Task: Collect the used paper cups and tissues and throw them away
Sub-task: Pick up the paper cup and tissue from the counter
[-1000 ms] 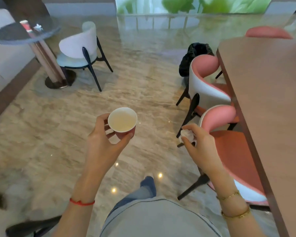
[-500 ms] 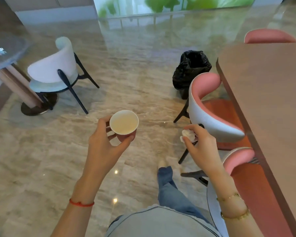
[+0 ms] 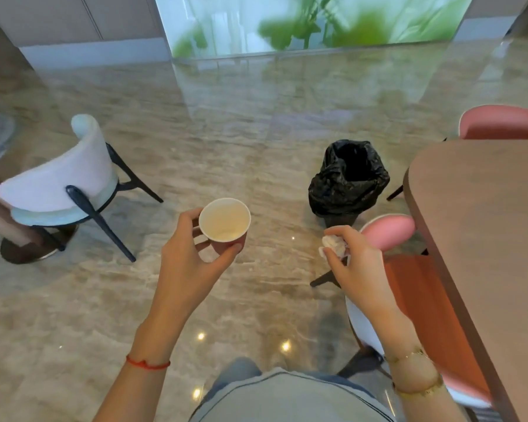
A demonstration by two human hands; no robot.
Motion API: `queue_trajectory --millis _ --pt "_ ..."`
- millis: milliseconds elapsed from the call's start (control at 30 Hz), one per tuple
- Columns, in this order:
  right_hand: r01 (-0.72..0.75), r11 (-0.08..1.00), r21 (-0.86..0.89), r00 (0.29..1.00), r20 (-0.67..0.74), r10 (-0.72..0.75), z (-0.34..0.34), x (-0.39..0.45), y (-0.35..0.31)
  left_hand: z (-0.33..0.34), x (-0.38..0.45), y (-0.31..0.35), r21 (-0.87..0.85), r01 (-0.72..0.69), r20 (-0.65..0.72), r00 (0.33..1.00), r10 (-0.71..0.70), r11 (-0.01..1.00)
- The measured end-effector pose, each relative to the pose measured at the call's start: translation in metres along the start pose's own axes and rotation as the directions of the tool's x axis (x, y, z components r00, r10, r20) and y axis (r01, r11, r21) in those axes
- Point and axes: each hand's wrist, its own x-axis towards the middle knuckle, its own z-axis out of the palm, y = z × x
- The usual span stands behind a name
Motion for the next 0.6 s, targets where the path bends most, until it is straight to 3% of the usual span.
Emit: queue_trajectory --millis 400,600 --pt "-0.086 0.996 -0.018 0.995 -0.046 0.085 0.04 0.222 0.083 0.107 0.245 -0.053 -0.069 -0.005 0.135 0.991 0.015 0.998" --pt "-0.149 0.989 -0.019 0.98 -0.138 0.145 0.046 0.349 0.117 0.159 0.392 -0.071 -0.073 -0.068 0.221 0.972 0.083 0.995"
